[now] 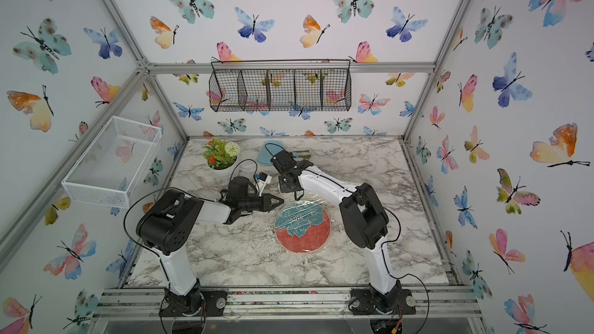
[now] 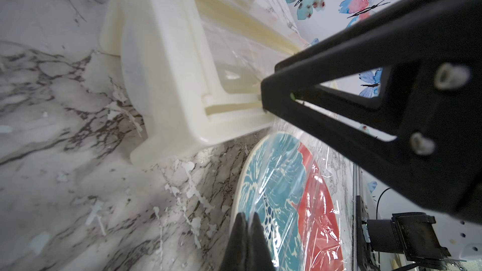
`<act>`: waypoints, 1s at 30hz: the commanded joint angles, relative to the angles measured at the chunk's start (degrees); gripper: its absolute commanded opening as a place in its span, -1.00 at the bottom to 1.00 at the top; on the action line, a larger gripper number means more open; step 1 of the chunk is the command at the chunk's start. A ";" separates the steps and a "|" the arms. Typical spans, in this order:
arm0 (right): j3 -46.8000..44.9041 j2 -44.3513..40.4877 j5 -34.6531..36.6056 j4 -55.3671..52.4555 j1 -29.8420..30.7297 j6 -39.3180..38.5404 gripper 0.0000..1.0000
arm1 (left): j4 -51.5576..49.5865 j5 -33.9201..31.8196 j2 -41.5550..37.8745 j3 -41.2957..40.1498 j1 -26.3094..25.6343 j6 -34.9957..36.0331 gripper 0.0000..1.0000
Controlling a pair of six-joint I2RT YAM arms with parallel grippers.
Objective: Wrap the plate with plastic wrap
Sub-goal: Tear off the plastic wrap from the plastic wrap cutting box.
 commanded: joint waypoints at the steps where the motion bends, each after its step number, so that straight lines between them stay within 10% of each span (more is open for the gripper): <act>1: -4.34 0.38 3.88 -5.10 -0.33 0.57 -0.51 | -0.94 -1.05 0.23 -0.86 0.43 -0.18 -0.99; 30: -33.33 -15.98 3.88 9.06 -5.73 -0.19 -0.48 | -2.15 -2.53 -0.22 -1.58 1.21 -0.88 -1.00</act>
